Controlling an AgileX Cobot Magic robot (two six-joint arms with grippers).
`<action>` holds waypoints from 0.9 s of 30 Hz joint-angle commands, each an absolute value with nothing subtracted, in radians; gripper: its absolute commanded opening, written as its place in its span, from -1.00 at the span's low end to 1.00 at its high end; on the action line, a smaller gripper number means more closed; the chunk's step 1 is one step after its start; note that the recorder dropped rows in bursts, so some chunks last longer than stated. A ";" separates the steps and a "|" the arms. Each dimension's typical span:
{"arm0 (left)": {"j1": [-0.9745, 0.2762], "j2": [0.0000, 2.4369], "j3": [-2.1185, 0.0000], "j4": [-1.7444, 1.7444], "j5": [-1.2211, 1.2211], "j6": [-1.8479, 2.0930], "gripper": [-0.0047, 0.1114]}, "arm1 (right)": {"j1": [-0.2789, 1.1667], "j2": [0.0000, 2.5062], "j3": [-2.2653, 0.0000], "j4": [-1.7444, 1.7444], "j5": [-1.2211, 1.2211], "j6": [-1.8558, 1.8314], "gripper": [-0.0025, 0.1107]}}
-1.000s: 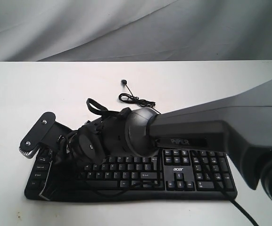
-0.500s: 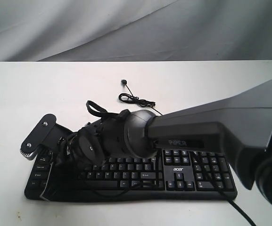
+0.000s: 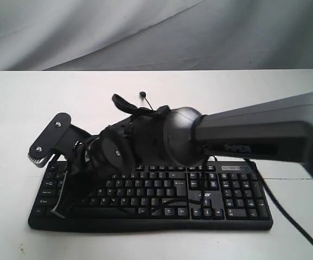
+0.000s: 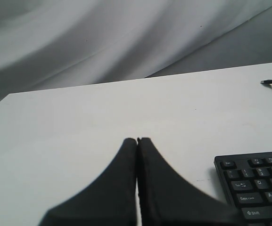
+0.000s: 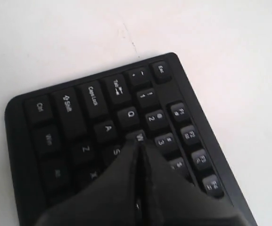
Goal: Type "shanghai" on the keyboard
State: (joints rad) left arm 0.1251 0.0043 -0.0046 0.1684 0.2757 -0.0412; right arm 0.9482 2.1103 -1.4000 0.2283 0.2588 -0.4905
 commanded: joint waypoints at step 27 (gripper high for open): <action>0.118 0.000 0.000 0.167 0.266 -0.046 -0.92 | 0.909 1.984 -1.095 0.210 0.060 -0.471 -0.96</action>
State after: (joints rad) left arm 0.1251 0.0043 -0.0046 0.1684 0.2757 -0.0412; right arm 0.9064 1.9826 -1.0967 0.2243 0.0713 -0.4706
